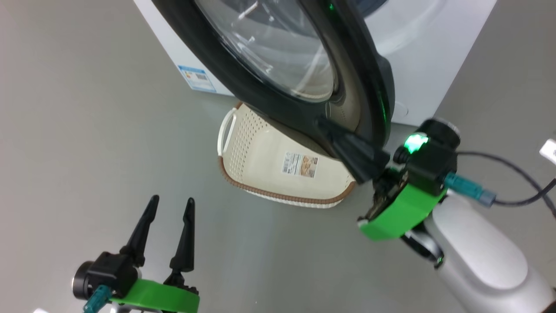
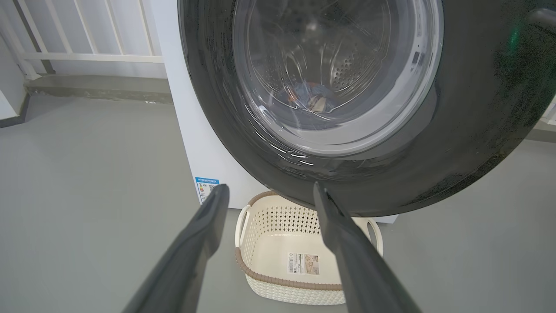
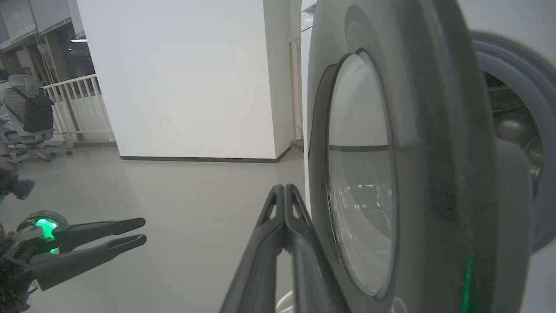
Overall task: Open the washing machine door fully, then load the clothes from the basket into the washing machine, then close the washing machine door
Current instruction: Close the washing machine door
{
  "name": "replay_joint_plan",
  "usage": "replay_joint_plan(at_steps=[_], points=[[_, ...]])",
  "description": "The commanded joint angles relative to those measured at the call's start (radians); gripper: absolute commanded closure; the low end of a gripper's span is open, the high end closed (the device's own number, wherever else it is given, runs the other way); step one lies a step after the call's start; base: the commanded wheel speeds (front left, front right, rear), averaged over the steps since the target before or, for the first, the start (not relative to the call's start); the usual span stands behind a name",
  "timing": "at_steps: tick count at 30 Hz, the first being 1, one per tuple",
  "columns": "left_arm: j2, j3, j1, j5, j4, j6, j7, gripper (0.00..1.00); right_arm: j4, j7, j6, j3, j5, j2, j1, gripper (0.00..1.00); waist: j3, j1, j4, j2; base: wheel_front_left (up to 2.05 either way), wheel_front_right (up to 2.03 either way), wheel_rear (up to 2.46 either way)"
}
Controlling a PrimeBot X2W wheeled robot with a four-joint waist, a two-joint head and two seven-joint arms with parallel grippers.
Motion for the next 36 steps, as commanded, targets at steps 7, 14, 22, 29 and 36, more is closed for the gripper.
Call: replay_joint_plan(at_steps=[7,14,22,29,36], points=[[0.014,0.010,-0.061,-0.019,-0.019,0.007,-0.012,0.00,0.046,-0.005,0.006,-0.143,-0.039,0.060,-0.069,1.00,0.075,0.0000,0.006,-0.0001,0.00,0.00,0.00],[0.014,-0.006,-0.082,-0.026,-0.018,0.007,-0.012,0.00,0.089,-0.005,0.006,-0.272,-0.082,0.104,-0.131,1.00,0.118,0.0000,-0.001,-0.0001,0.00,0.00,0.00],[0.014,-0.029,-0.116,-0.035,-0.015,0.005,-0.012,0.00,0.160,-0.005,0.006,-0.343,-0.107,0.107,-0.263,1.00,0.178,0.0000,-0.009,-0.0001,0.00,0.00,0.00],[0.014,-0.049,-0.143,-0.043,-0.015,0.006,-0.012,0.00,0.223,-0.005,0.006,-0.374,-0.109,0.096,-0.370,1.00,0.220,0.0000,-0.015,-0.0001,0.00,0.00,0.00],[0.014,-0.066,-0.171,-0.037,-0.014,0.004,-0.012,0.00,0.288,-0.005,0.006,-0.395,-0.095,0.095,-0.495,1.00,0.260,0.0000,-0.028,-0.0001,0.00,0.00,0.00]])
